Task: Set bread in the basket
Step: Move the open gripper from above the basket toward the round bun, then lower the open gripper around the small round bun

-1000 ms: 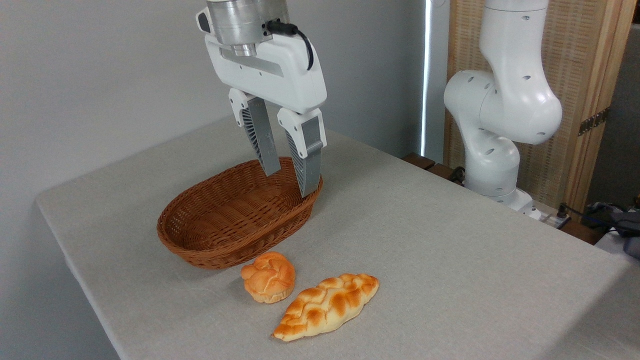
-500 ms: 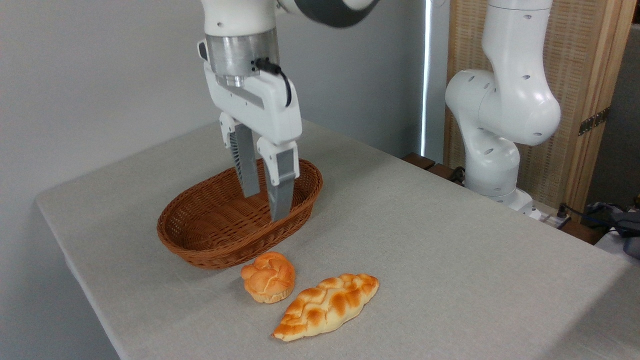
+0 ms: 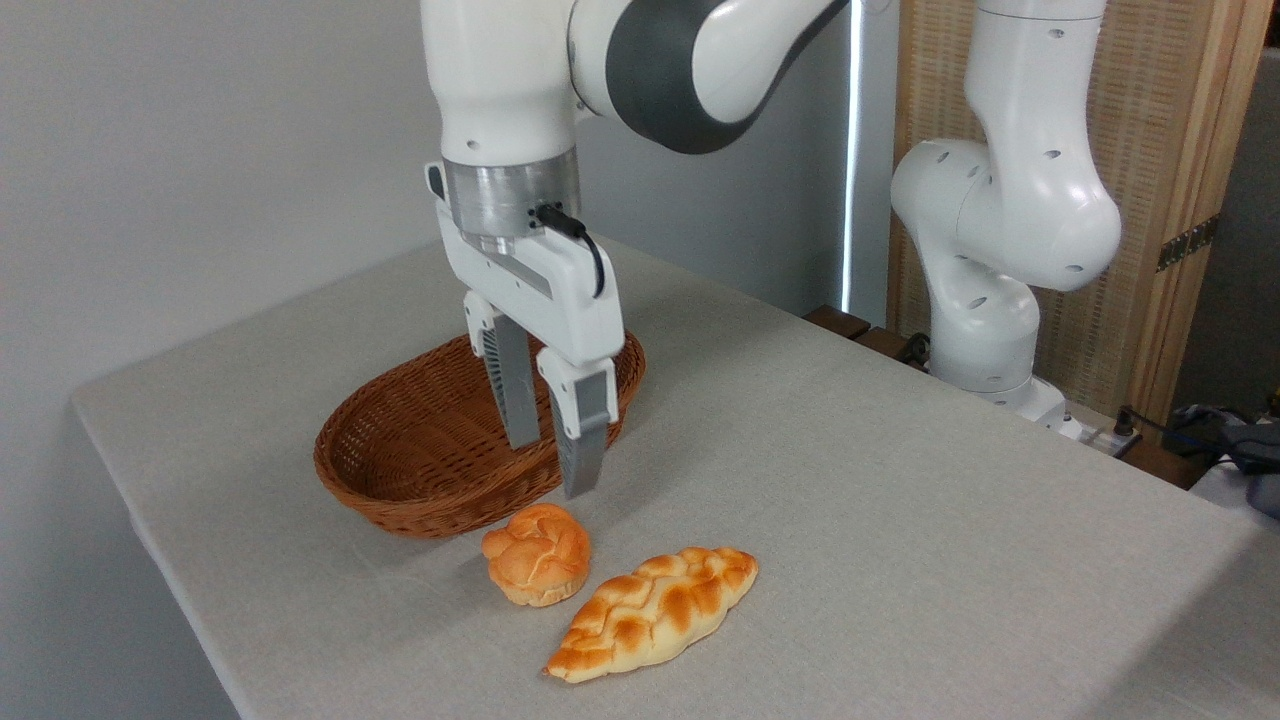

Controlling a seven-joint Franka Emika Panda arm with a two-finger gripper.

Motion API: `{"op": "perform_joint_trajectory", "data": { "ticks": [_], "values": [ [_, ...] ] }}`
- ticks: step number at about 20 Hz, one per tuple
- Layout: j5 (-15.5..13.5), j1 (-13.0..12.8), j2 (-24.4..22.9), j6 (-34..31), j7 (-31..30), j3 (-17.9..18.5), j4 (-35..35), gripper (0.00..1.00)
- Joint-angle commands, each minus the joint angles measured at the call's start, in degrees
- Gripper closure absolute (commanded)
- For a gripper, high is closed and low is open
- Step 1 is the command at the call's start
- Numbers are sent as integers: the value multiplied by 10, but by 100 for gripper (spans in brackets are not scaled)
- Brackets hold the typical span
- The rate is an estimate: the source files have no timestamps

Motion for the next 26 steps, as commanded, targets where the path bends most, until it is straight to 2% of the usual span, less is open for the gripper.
{"op": "perform_joint_trajectory", "data": {
  "ticks": [1, 15, 19, 26],
  "values": [
    [0, -1, -13, 10, 12, 16, -38, 0],
    [0, -14, 10, 71, 10, 14, -59, 0],
    [-4, -14, 16, 113, 9, 14, -71, 0],
    [-7, -14, 26, 122, 9, 12, -71, 0]
  ]
}}
